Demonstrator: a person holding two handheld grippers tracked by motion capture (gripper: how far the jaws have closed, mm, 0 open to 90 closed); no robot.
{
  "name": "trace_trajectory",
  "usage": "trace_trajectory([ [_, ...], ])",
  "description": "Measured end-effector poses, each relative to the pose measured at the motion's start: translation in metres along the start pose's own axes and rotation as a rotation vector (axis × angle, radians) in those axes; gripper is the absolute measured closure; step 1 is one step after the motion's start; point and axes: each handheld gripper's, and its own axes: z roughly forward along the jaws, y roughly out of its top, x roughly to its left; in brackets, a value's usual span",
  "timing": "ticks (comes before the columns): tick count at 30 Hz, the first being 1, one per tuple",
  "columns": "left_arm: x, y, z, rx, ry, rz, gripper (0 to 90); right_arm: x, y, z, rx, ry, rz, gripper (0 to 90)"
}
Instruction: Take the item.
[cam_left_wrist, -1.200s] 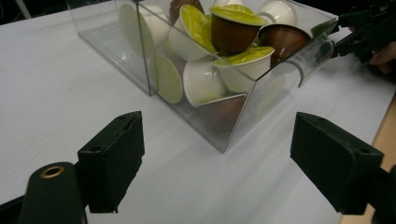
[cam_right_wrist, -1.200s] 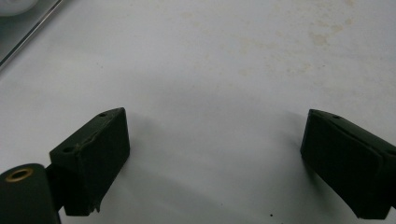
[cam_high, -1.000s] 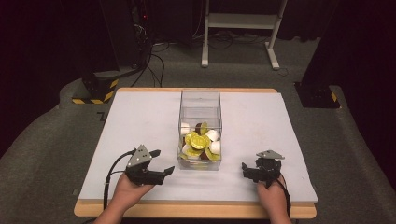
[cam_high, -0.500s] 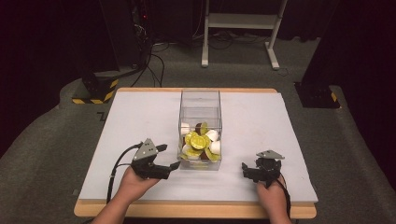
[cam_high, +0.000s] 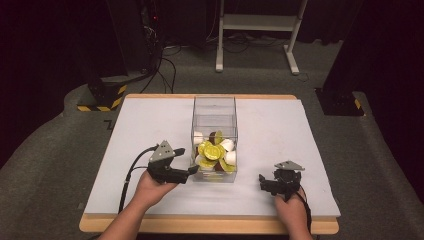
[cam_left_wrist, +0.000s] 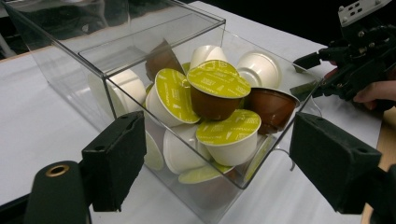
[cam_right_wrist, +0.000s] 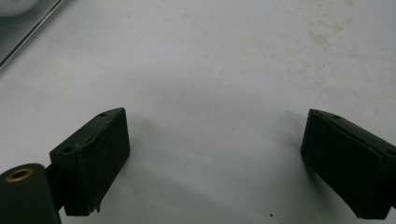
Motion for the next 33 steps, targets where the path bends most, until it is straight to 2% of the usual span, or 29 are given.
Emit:
trace_trajectory([
  [6,-0.001,0.003,0.007,0.01,-0.003,0.012,19.2,0.0,0.0,0.0,0.0,0.0,0.0,7.8],
  [7,-0.002,0.003,0.009,0.006,-0.003,-0.002,19.1,0.0,0.0,0.0,0.0,0.0,0.0,7.8],
  [9,0.0,0.004,0.01,0.017,-0.006,0.004,19.1,0.0,0.0,0.0,0.0,0.0,0.0,7.8],
  [13,0.001,0.006,0.013,0.006,-0.006,-0.019,19.4,0.0,0.0,0.0,0.0,0.001,0.0,7.8],
  [18,-0.001,0.008,0.019,0.026,-0.01,0.003,19.4,0.0,0.0,0.0,0.0,0.001,0.0,7.8],
  [19,-0.002,0.008,0.021,0.02,-0.007,-0.007,19.4,0.0,0.0,0.0,0.0,0.001,0.0,7.8],
  [22,-0.004,0.01,0.025,0.038,-0.009,0.018,19.4,0.0,0.0,0.0,0.0,0.001,0.0,7.8],
  [32,-0.008,0.013,0.037,0.052,-0.011,0.022,19.4,0.0,0.0,0.0,0.0,0.001,-0.001,7.8],
  [33,-0.008,0.014,0.039,0.065,-0.013,0.026,19.4,0.0,0.0,0.0,0.0,0.001,0.0,7.8],
])
